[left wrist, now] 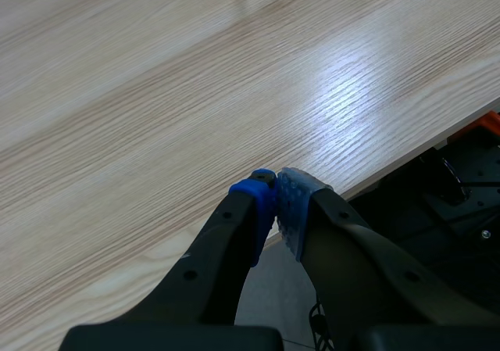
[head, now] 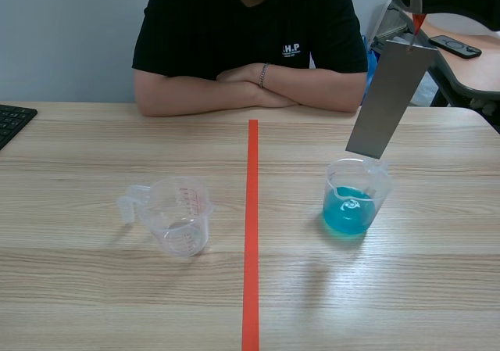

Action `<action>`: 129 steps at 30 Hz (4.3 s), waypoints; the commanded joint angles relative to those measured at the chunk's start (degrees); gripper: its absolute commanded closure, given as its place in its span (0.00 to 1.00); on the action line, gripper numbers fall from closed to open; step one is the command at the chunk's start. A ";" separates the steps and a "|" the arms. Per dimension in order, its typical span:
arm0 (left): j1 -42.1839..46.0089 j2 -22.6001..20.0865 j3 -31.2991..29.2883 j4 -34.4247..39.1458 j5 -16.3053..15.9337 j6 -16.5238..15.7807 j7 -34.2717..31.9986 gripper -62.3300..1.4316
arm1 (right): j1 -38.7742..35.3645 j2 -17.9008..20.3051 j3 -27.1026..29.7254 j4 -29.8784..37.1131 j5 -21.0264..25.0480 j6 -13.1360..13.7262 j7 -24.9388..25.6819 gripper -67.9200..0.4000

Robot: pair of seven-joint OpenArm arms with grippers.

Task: Do the redox reaction experiment.
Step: 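Raise the plate and point at it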

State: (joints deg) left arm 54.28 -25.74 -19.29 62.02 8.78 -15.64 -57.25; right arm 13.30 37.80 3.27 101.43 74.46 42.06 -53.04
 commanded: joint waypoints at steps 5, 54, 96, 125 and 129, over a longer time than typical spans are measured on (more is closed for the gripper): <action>-0.94 -0.83 -0.79 0.17 -0.81 -0.52 -0.72 0.91 | 0.98 1.07 0.59 0.26 1.27 0.66 0.66 0.97; -87.78 8.57 52.33 -23.98 -2.05 -24.24 24.09 0.91 | 0.98 1.05 0.59 0.26 1.29 0.66 -0.24 0.97; -89.57 25.66 58.66 -25.75 -2.10 -24.24 27.32 0.91 | 0.96 0.94 0.59 0.26 2.16 0.66 -0.87 0.97; -89.55 25.55 58.64 -25.75 -2.12 -20.92 27.34 0.91 | 0.96 0.90 0.59 0.26 2.29 0.66 -0.90 0.97; -89.55 25.55 58.64 -25.75 -2.12 -20.92 27.34 0.91 | 0.96 0.90 0.59 0.26 2.32 0.66 -0.90 0.97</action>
State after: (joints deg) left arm -33.85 -0.80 39.72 34.92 7.49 -36.51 -29.30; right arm 13.30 37.80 3.27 101.43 75.33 42.06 -54.35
